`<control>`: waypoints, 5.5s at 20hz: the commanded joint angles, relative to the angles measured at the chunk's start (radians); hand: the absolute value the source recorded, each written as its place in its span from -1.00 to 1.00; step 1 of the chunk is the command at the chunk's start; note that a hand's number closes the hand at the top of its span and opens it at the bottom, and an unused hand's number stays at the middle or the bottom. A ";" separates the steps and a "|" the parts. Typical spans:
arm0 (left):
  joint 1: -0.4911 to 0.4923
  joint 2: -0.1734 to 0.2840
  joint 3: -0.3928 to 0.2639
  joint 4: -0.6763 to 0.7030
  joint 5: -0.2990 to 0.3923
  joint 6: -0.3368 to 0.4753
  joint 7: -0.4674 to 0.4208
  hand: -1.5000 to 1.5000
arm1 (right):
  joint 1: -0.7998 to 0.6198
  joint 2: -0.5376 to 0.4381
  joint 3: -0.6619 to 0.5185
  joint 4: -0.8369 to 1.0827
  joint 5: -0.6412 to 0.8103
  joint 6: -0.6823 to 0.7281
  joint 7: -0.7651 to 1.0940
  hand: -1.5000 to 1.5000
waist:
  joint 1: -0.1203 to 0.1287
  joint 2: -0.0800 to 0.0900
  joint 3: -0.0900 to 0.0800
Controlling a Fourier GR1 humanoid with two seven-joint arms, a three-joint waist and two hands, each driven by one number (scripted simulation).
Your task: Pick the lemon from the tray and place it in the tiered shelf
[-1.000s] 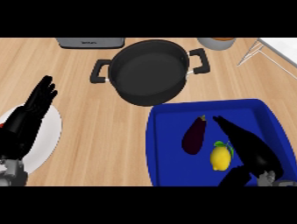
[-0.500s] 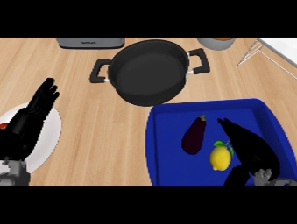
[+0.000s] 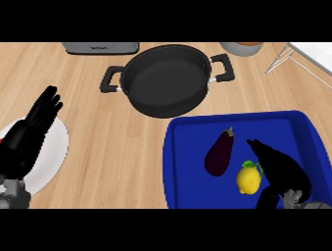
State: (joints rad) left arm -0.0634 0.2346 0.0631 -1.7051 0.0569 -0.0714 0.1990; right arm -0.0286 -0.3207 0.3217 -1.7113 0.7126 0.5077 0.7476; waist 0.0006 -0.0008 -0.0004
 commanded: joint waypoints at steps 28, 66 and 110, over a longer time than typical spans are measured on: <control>-0.038 -0.056 0.018 0.042 -0.079 -0.029 -0.004 0.00 | 0.038 0.055 -0.066 0.376 0.217 -0.278 -0.373 1.00 | 0.001 0.002 0.001; -0.084 -0.063 0.003 0.043 -0.070 -0.063 -0.008 0.00 | -1.002 0.202 -0.587 0.685 1.043 -0.794 0.596 1.00 | 0.075 0.023 -0.001; -0.097 -0.063 0.020 0.041 -0.050 -0.074 0.007 0.00 | -1.359 -0.299 -0.841 1.429 1.135 -0.975 0.059 1.00 | 0.076 0.032 0.002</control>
State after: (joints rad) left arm -0.1385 0.1631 0.0718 -1.6758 -0.0078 -0.1360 0.1900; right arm -1.3424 -0.6171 -0.4960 -0.3229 1.8809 -0.4437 0.8503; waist 0.0733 0.0290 0.0015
